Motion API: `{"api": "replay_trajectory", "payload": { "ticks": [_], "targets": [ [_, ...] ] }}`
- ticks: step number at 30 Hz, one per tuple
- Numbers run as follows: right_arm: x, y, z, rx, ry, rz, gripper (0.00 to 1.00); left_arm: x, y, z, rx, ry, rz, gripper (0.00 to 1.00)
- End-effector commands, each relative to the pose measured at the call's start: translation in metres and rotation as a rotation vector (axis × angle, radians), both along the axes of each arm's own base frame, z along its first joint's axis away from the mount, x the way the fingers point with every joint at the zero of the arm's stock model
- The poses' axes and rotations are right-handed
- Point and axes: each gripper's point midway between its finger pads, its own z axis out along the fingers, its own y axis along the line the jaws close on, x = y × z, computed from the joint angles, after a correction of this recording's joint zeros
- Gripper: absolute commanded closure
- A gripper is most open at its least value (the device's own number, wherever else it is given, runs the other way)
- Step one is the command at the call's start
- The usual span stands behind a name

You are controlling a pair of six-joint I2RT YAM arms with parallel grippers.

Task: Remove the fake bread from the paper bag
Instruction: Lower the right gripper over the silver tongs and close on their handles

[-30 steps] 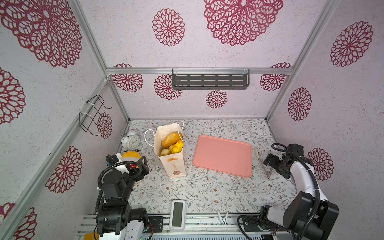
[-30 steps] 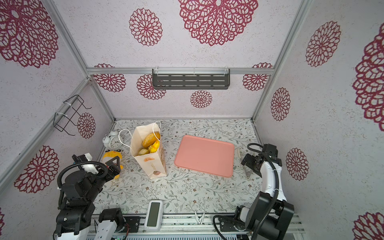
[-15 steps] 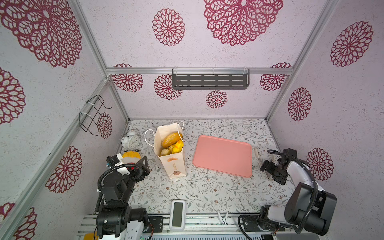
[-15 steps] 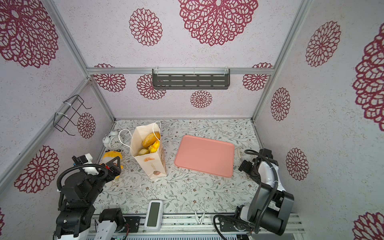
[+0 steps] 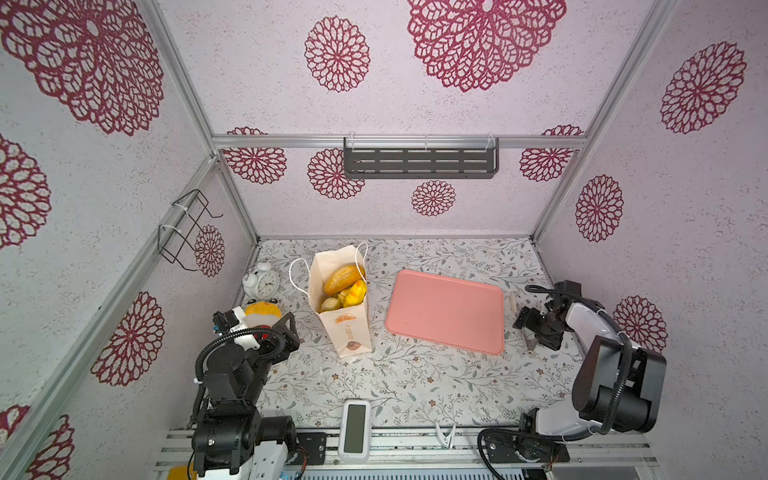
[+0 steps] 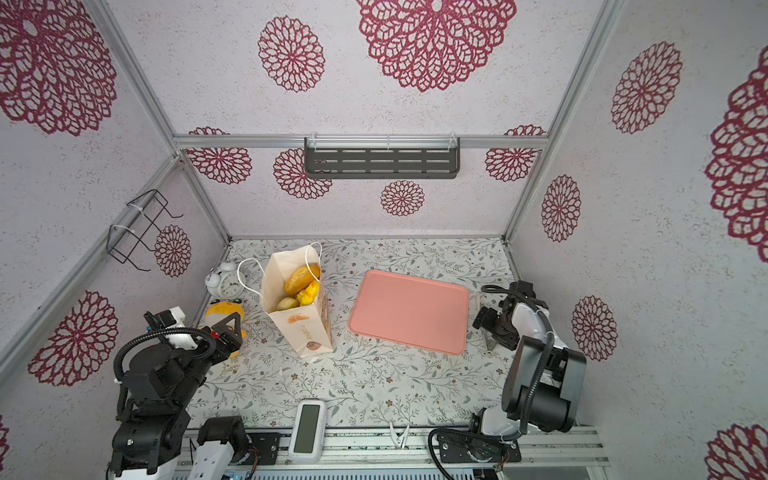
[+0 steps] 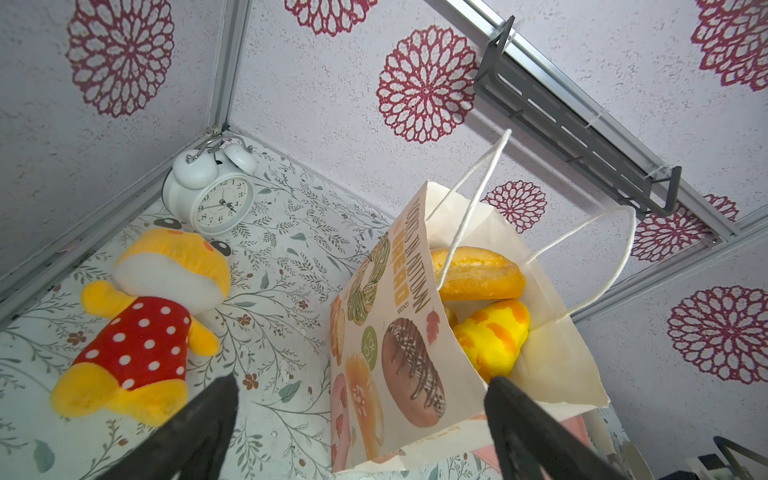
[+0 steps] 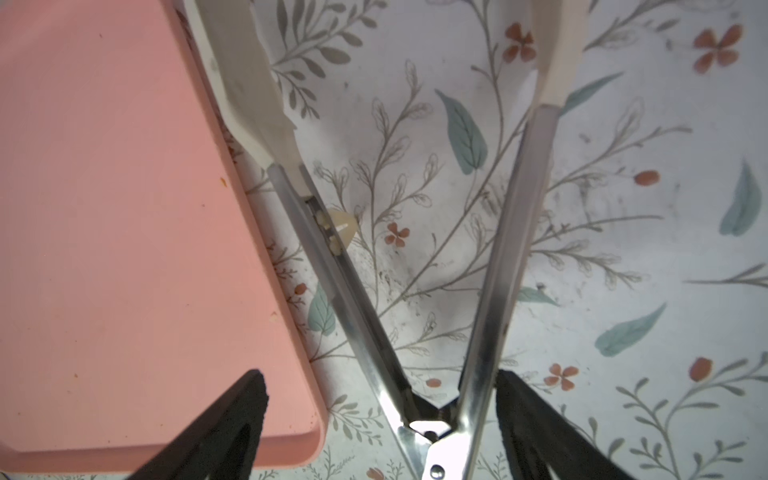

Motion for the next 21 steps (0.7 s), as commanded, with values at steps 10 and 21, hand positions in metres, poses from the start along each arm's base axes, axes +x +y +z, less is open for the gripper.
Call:
{"api": "replay_trajectory", "payload": {
  "ticks": [10, 21],
  "targets": [
    [0.012, -0.008, 0.005, -0.207, -0.028, 0.017, 0.13, 0.004, -0.003, -0.003, 0.013, 0.006, -0.019, 0.03],
    [0.022, -0.023, 0.011, -0.276, -0.161, -0.095, 0.13, 0.004, -0.005, -0.004, 0.017, 0.017, -0.028, 0.03]
  ]
}}
